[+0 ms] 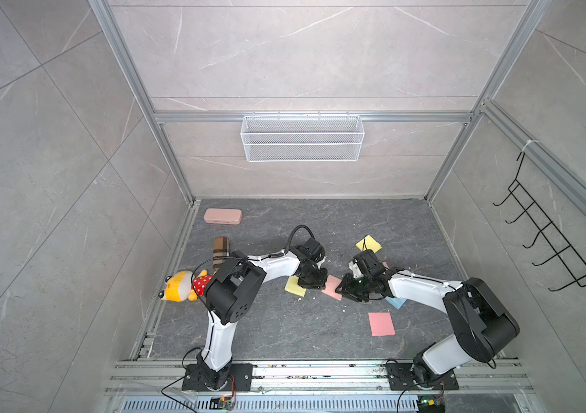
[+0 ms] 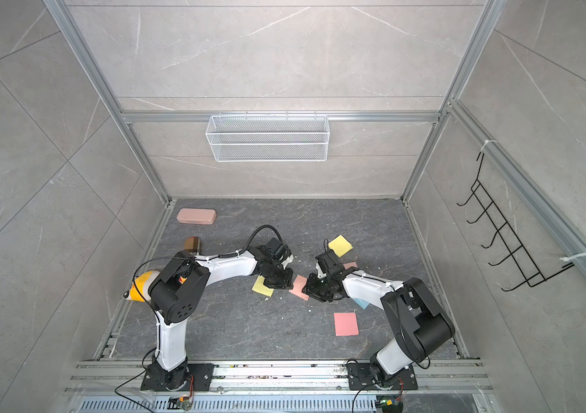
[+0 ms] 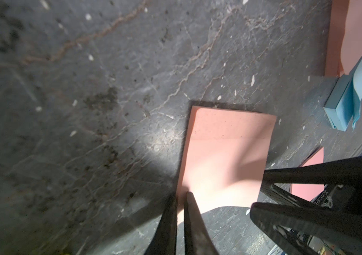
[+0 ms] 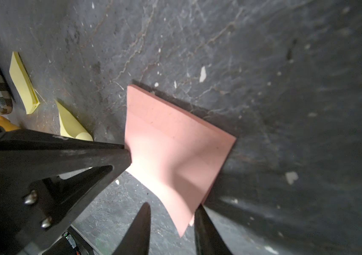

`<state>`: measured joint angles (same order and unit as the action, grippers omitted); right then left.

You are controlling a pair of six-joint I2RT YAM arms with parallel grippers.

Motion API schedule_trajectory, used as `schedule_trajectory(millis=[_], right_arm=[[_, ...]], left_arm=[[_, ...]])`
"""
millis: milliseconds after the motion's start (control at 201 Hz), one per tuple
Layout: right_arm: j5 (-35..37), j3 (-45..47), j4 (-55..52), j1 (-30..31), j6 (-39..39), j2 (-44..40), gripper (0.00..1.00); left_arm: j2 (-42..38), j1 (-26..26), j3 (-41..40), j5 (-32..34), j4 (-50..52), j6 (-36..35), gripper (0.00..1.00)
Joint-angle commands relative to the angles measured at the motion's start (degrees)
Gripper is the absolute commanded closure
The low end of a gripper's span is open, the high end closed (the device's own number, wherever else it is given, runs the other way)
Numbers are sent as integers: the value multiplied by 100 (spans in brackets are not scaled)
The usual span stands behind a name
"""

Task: Tear off pages from different memo pads
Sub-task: Pick up the memo pad from the center of the board.

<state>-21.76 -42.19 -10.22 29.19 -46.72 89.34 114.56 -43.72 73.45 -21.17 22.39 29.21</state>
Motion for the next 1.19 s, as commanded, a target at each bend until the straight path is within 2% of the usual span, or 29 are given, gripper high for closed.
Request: schedule_trajectory(millis=[0, 169, 473, 732, 807, 882, 996, 1081, 1186], right_arm=[[-241, -29, 331, 42, 49, -180, 65], [163, -139, -100, 47, 58, -192, 70], [217, -154, -103, 44, 215, -176, 96], [-318, -290, -229, 34, 1033, -819, 100], [-554, -393, -447, 34, 1324, -1044, 100], [-902, -475, -592, 38, 1550, -1247, 100], [-1495, -592, -665, 32, 1686, -1491, 100], [-1734, -742, -767, 34, 1684, -1555, 100], [-2084, -786, -512, 34, 1496, -1629, 100]], left_arm=[[-31, -51, -146, -46, 107, 68, 89], [-39, -48, -164, -66, 68, 102, 89], [-328, -32, -246, -236, -46, 190, 88], [-1471, 524, -903, -718, -506, 436, 79], [-1930, 831, -1418, -1197, -1134, 680, 71], [-2328, 1152, -1953, -1683, -1957, 1081, 54], [-2791, 1315, -2375, -2084, -2751, 1351, 36], [-2937, 1315, -2524, -2241, -3257, 1626, 31], [-3001, 1312, -2687, -2340, -3864, 1977, 29]])
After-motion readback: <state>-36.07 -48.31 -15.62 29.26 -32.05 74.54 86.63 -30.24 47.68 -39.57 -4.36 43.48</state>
